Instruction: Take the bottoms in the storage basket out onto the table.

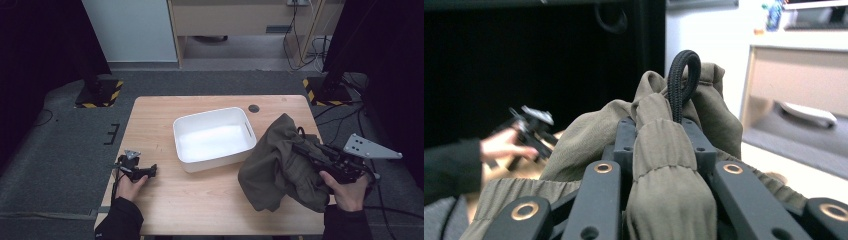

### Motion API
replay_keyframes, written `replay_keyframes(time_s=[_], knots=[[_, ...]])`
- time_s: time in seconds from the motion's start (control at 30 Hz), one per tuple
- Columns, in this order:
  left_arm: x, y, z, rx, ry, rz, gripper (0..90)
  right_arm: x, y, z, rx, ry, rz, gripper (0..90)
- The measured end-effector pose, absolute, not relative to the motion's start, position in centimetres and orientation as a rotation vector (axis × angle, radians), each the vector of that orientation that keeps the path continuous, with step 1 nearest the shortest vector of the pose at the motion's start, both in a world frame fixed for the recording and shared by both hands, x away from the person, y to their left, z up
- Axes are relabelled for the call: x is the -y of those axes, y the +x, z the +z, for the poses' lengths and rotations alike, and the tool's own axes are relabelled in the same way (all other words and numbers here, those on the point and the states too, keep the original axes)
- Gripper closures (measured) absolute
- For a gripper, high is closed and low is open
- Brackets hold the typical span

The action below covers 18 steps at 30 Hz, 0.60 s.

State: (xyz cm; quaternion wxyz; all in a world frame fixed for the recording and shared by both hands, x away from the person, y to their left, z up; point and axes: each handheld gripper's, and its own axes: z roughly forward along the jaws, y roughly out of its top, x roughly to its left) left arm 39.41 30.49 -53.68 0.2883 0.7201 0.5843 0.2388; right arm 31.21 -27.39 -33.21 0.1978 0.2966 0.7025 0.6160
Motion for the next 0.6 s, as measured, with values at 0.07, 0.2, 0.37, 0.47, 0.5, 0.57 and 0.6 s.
replay_keyframes(time_s=[0.07, 0.2, 0.37, 0.47, 0.5, 0.57, 0.6], knots=[[-30.5, 39.4, -53.7, -1.560, 1.923, 0.638, 0.0, 27.8, 31.7, -33.9, -1.982, 0.862, 1.701, 74.0], [-30.5, 39.4, -53.7, -1.560, 1.923, 0.637, 0.0, 28.5, 32.7, -35.3, -2.014, 0.934, 1.648, 74.0], [-30.5, 39.4, -53.7, -1.561, 1.923, 0.637, 0.0, 28.9, 33.8, -37.0, -2.054, 1.001, 1.583, 73.9], [-30.5, 39.4, -53.7, -1.561, 1.922, 0.638, 0.0, 28.8, 34.4, -37.9, -2.072, 1.031, 1.540, 73.8], [-30.5, 39.4, -53.7, -1.561, 1.922, 0.638, 0.0, 28.8, 34.6, -38.3, -2.076, 1.040, 1.524, 73.7], [-30.5, 39.4, -53.7, -1.561, 1.922, 0.638, 0.0, 28.9, 35.0, -38.9, -2.074, 1.061, 1.506, 73.5], [-30.5, 39.4, -53.7, -1.561, 1.922, 0.638, 0.0, 28.9, 35.1, -39.2, -2.067, 1.074, 1.500, 73.5]])
